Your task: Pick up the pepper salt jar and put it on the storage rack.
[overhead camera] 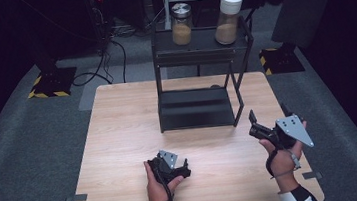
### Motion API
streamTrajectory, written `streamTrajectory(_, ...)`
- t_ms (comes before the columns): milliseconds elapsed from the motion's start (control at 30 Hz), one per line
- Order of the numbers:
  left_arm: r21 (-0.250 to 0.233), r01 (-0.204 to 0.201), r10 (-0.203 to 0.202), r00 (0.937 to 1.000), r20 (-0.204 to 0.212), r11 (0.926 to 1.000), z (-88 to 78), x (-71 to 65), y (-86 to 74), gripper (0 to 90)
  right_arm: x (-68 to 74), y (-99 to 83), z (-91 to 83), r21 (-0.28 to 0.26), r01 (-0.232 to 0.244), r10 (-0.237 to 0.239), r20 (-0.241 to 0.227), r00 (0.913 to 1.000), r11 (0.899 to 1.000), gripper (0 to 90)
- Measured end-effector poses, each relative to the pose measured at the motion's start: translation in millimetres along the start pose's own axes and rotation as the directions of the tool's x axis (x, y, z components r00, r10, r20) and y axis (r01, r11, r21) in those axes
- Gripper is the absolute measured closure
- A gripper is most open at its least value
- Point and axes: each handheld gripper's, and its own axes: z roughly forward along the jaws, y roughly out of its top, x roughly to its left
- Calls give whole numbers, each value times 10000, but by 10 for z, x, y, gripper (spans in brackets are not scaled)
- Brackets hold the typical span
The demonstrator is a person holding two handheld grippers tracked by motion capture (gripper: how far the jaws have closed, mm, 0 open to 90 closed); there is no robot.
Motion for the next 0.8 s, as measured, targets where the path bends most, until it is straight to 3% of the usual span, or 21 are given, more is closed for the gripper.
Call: streamTrajectory(800,2,-23,23,10000,-6,10000,-1,-2,0,11,-38,-323,-110,1080,-17,26,-81,10000,9942,5)
